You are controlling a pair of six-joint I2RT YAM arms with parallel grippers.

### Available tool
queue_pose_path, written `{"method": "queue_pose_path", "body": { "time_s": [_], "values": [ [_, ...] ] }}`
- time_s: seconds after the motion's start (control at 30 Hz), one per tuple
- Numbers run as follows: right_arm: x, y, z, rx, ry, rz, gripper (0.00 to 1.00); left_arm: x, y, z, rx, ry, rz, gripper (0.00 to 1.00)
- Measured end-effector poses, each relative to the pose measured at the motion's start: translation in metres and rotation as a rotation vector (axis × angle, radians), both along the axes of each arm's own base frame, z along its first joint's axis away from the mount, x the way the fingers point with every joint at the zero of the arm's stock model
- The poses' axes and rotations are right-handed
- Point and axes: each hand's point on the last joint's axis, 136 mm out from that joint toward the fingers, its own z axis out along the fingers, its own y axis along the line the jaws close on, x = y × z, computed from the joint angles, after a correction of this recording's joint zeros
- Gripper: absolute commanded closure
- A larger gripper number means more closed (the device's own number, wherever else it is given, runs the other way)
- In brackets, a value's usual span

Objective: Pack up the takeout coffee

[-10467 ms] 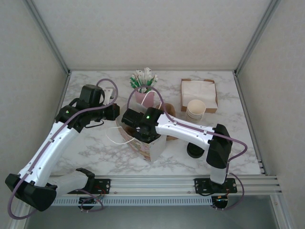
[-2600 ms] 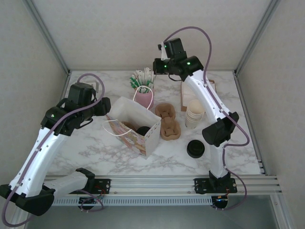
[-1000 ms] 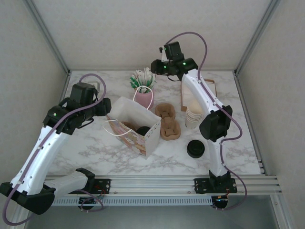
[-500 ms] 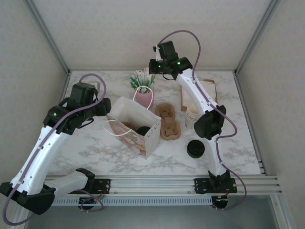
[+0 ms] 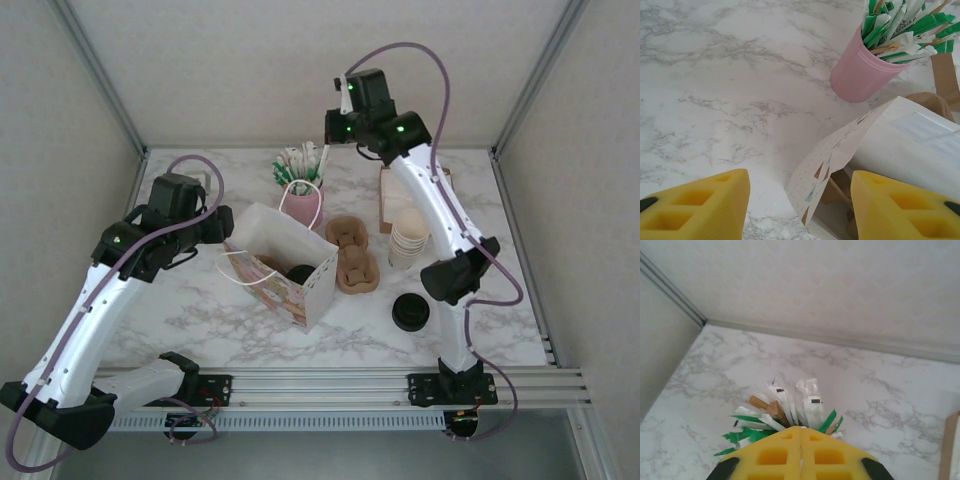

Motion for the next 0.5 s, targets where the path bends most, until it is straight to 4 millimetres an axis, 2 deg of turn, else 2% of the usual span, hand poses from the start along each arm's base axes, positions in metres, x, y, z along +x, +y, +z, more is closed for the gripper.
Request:
{"method": "queue_pose_path", "body": {
  "time_s": [0.1, 0.2, 0.33, 0.37, 0.5],
  "values": [
    [-0.023, -0.011, 0.041, 0.011, -0.08, 0.004, 1.0, 0.0, 0.0, 0.0, -0.004, 0.001, 0.005, 0.45],
    [-0.058, -0.023, 0.087, 0.03, -0.168, 0.021, 1.0, 0.001, 0.001, 0.0, -0.008, -0.002, 0.017, 0.44],
    [-0.121, -0.041, 0.144, 0.072, -0.287, 0.067, 1.0, 0.002, 0.003, 0.001, -0.013, -0.008, 0.035, 0.44],
    [-0.142, -0.048, 0.158, 0.09, -0.318, 0.087, 1.0, 0.002, 0.004, 0.001, -0.012, -0.009, 0.042, 0.44],
    [-0.212, -0.068, 0.19, 0.166, -0.403, 0.171, 1.0, 0.003, 0.009, 0.002, -0.011, -0.016, 0.08, 0.44]
  ]
}}
